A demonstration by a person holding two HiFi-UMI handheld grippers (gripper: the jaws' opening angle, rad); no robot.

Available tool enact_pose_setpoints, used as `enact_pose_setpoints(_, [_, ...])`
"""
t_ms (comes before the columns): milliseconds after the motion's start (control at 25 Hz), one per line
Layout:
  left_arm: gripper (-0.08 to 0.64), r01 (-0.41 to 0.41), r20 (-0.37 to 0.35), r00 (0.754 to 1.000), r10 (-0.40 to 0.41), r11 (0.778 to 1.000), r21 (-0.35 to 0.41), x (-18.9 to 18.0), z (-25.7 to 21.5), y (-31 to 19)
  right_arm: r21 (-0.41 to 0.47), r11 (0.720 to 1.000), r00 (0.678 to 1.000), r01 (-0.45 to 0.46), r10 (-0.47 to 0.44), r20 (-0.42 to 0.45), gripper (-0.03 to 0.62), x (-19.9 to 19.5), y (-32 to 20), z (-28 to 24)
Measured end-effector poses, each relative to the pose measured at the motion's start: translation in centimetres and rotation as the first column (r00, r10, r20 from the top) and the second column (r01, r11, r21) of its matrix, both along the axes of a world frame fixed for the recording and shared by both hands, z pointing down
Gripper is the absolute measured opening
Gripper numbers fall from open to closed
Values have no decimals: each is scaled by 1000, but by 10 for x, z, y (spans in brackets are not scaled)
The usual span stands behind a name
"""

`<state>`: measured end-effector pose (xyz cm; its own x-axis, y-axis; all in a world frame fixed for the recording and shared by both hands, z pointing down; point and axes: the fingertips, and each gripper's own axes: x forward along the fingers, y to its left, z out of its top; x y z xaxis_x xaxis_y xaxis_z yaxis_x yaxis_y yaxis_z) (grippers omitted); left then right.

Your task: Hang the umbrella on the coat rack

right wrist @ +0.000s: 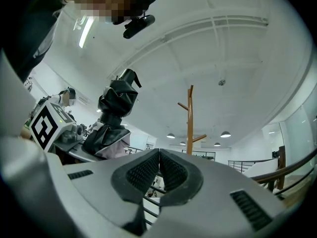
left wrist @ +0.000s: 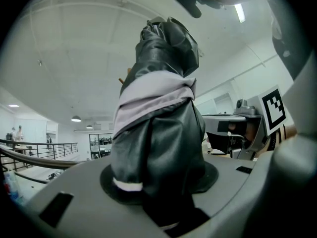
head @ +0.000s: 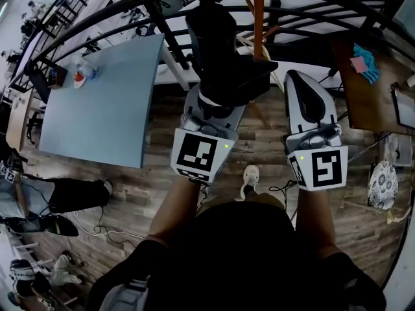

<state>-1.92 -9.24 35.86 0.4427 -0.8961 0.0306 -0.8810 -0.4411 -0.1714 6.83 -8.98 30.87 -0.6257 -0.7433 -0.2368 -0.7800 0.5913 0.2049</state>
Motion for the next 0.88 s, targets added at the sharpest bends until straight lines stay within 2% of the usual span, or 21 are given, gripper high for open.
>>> enact_pose_setpoints(880, [198,71,0,998,-71,998,0,5,-3,-84,41,995,996,88,-88,-3,31,1,-88,-13])
